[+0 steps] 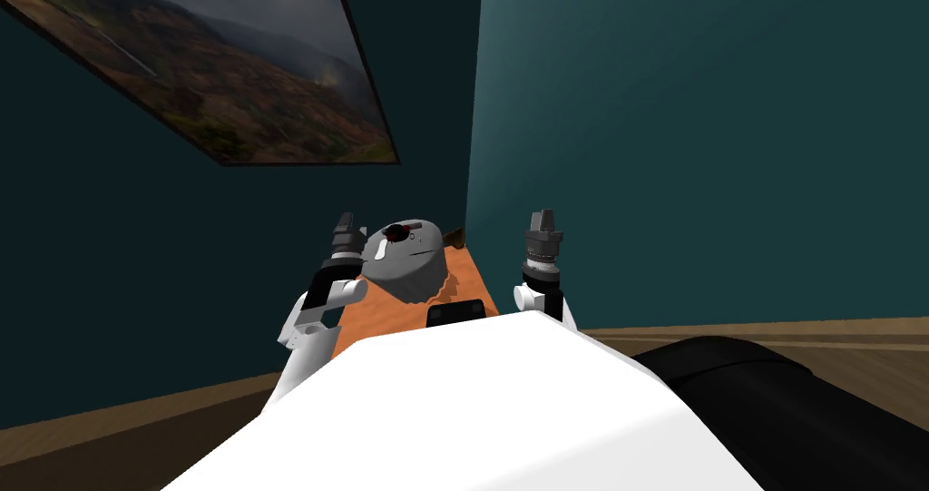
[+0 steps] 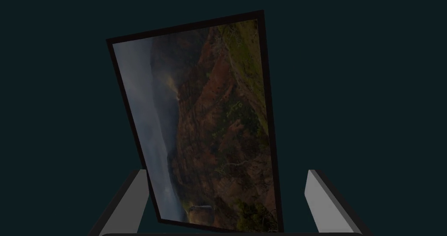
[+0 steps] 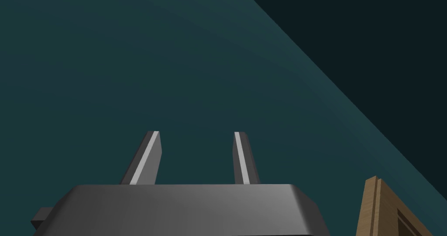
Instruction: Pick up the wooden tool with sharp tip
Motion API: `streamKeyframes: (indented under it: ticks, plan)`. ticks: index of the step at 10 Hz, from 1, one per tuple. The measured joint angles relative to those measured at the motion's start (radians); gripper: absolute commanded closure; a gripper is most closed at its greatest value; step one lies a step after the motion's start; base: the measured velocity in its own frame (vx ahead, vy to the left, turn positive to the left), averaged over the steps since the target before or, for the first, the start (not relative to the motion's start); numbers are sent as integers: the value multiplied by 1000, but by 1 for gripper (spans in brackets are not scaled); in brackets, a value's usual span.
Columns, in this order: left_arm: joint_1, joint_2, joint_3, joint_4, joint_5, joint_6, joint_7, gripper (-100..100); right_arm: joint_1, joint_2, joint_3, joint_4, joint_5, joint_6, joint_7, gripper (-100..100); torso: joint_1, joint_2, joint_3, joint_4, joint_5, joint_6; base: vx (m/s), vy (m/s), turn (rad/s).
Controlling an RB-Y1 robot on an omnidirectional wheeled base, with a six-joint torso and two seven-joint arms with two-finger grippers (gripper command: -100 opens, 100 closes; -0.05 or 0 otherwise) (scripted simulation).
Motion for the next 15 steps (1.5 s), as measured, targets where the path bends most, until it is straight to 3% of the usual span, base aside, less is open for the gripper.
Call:
streamKeyframes:
  ticks: [3, 8, 10, 15]
  plan:
    - [-42, 20, 18, 74, 25, 54, -10, -100, 0, 0, 0, 0, 0, 0, 0, 0, 0, 0, 0, 0, 0, 0, 13, -18, -159]
    - [-137, 85, 71, 229, 104, 189, -31, -100, 0, 0, 0, 0, 0, 0, 0, 0, 0, 0, 0, 0, 0, 0, 16, -16, -130]
    - [-146, 84, 80, 256, 111, 239, -37, -100, 0, 0, 0, 0, 0, 0, 0, 0, 1, 1, 0, 0, 0, -1, 10, -7, -85]
    - [-227, 134, 117, 395, 169, 363, -52, -100, 0, 0, 0, 0, 0, 0, 0, 0, 0, 0, 0, 0, 0, -1, 14, -9, -124]
